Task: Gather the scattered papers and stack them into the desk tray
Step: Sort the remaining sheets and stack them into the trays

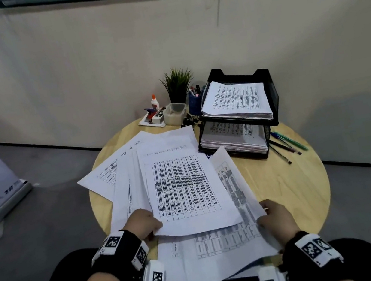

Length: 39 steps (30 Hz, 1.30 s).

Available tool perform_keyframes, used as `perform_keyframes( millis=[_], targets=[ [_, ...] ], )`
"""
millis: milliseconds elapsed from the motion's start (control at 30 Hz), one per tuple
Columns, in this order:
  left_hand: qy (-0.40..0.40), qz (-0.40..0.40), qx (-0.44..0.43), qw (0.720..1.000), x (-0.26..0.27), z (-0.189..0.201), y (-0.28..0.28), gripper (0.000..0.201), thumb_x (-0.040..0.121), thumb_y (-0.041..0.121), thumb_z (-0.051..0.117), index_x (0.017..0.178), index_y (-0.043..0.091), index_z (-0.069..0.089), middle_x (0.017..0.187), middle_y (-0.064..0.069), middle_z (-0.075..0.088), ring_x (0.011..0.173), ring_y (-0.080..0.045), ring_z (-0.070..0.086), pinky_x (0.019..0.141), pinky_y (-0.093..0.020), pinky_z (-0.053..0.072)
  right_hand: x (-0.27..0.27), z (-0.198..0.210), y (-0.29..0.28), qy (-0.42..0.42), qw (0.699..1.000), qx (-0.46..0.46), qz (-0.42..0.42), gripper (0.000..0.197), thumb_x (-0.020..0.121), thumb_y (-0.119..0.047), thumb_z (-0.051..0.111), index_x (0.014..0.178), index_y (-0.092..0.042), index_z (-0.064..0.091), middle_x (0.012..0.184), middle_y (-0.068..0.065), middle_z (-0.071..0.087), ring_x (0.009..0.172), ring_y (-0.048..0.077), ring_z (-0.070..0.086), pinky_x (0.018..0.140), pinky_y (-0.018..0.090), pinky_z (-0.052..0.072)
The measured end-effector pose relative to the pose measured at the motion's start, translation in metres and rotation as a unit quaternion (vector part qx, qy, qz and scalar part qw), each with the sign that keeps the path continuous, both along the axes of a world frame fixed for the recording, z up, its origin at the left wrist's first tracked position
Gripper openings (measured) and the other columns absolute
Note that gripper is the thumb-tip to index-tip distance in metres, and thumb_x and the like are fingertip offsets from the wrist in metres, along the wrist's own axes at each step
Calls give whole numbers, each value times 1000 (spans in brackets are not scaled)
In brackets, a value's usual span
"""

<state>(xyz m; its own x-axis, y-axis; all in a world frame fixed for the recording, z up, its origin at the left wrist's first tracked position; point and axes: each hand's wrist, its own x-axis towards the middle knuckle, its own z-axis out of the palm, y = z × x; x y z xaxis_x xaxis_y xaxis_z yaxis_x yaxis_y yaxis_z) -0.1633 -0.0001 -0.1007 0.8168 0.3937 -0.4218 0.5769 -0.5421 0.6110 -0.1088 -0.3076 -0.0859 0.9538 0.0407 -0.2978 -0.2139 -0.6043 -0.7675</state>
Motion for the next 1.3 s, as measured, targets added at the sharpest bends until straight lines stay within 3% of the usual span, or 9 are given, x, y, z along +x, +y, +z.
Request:
perform_keyframes(
  millis=[133, 333, 467, 633, 733, 833, 1000, 1167, 1300],
  targets=[
    [49, -13, 0, 999, -8, 0, 2, 33, 86, 9, 59, 60, 10, 38, 61, -2, 34, 52, -7, 38, 40, -13, 26, 11, 10, -34, -20, 999, -38, -2, 33, 80, 3, 50, 107, -12, 61, 95, 11, 69, 79, 26, 61, 57, 26, 39],
    [-91, 102, -57, 989, -4, -14, 7, 41, 78, 25, 73, 59, 10, 40, 60, -4, 40, 57, -18, 43, 53, -27, 28, 6, 44, -59, -132, 990, -44, -24, 31, 84, 5, 51, 107, -13, 62, 85, 7, 65, 76, 26, 58, 64, 33, 39],
    [-122, 106, -66, 985, 6, -21, 7, 29, 74, 13, 73, 97, -1, 62, 101, -16, 69, 96, -30, 64, 90, -41, 50, 10, 78, -77, -198, 978, -55, -43, 29, 83, 3, 54, 99, -20, 61, 85, 11, 65, 78, 27, 58, 70, 33, 40],
    [-62, 51, -72, 994, 2, -14, 4, 56, 53, 23, 76, 98, -7, 60, 104, -20, 66, 100, -33, 62, 87, -40, 48, 23, 105, -95, -232, 971, -12, -63, 26, 81, 2, 58, 98, -16, 66, 67, -4, 68, 68, 17, 58, 50, 10, 38],
    [-7, -3, -84, 996, 0, -11, 6, 58, 50, 27, 76, 96, -5, 63, 102, -18, 68, 94, -29, 64, 80, -33, 48, 23, 99, -88, -207, 975, 49, -65, 24, 81, 5, 56, 91, -15, 65, 60, -15, 67, 52, 0, 55, 49, 11, 41],
    [-6, -3, -96, 995, -1, -17, 6, 57, 51, 28, 79, 95, -4, 65, 101, -18, 69, 92, -29, 66, 82, -38, 51, 16, 72, -71, -152, 981, 102, -64, 22, 82, 9, 54, 93, -6, 65, 71, 4, 70, 59, 18, 57, 60, 27, 45],
    [-110, 73, -113, 985, 2, -22, 6, 49, 53, 24, 79, 96, 9, 61, 100, -6, 68, 95, -23, 64, 89, -39, 51, 0, 42, -41, 3, 965, 251, -83, 26, 88, 20, 39, 88, 1, 57, 72, 16, 68, 49, 15, 66, 44, 18, 50],
    [-68, 12, -99, 993, 4, -20, 3, 40, 72, 4, 73, 108, 5, 54, 107, -7, 63, 99, -23, 59, 81, -27, 45, 2, 35, -37, 8, 960, 268, -81, 23, 87, 15, 45, 93, -1, 60, 65, 2, 72, 49, 13, 66, 44, 19, 51],
    [-24, 8, -74, 997, 2, -22, 6, 44, 67, 6, 74, 106, 0, 54, 107, -14, 63, 98, -29, 63, 80, -35, 50, -7, 21, -22, 45, 978, 186, -82, 21, 83, 20, 46, 88, 4, 59, 71, 18, 66, 45, 21, 63, 42, 23, 49]
  ],
)
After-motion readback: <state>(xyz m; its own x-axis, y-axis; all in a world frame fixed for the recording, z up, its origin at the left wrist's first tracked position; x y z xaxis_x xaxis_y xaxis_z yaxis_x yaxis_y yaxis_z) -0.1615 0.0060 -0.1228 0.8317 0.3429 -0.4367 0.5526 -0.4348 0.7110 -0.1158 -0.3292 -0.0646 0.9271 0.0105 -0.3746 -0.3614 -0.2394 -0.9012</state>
